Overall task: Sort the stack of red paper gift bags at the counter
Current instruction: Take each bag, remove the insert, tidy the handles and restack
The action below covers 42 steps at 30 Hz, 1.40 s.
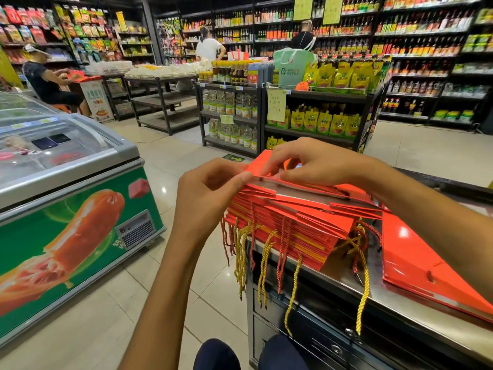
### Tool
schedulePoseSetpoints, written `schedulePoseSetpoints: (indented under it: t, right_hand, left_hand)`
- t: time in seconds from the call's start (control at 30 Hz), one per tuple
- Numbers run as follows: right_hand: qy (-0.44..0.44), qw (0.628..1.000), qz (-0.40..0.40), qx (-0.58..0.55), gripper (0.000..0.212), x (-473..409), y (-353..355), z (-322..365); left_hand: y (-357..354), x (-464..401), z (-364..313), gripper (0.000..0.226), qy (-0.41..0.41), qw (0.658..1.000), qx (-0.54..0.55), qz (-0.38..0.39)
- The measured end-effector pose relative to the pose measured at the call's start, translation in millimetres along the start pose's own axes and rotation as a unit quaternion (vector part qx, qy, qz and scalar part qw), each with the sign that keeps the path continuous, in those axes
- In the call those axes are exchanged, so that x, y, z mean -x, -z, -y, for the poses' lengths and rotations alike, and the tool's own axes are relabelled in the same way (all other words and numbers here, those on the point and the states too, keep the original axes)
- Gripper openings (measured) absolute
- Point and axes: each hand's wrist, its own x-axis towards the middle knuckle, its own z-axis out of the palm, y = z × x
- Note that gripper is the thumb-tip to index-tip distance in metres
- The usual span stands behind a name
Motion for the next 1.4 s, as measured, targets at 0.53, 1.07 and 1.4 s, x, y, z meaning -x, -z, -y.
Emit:
schedulePoseSetpoints:
  t: [0.53,1.07,1.4]
  right_hand:
    - [0.033,0.988,-0.137,0.058,0.011,4.0,-13.9,-9.8]
    - [-0.184,0.98,-0.062,0.028,0.046,13.5,-25.6,-9.0]
    - [-0.126,0.896,-0.229,-0.359,0.035,-4.2,-3.6,12.4]
  left_hand:
    - [-5.9,8.2,21.7,0.017,-0.089,0.976,-0.201,0.003]
    - [-24.0,13.3,-25.0,0.035,0.206,0.967,0.09,-0.123]
    - [-6.8,-45.8,-84.7,0.025,-0.078,0.984,0.026,-0.16]
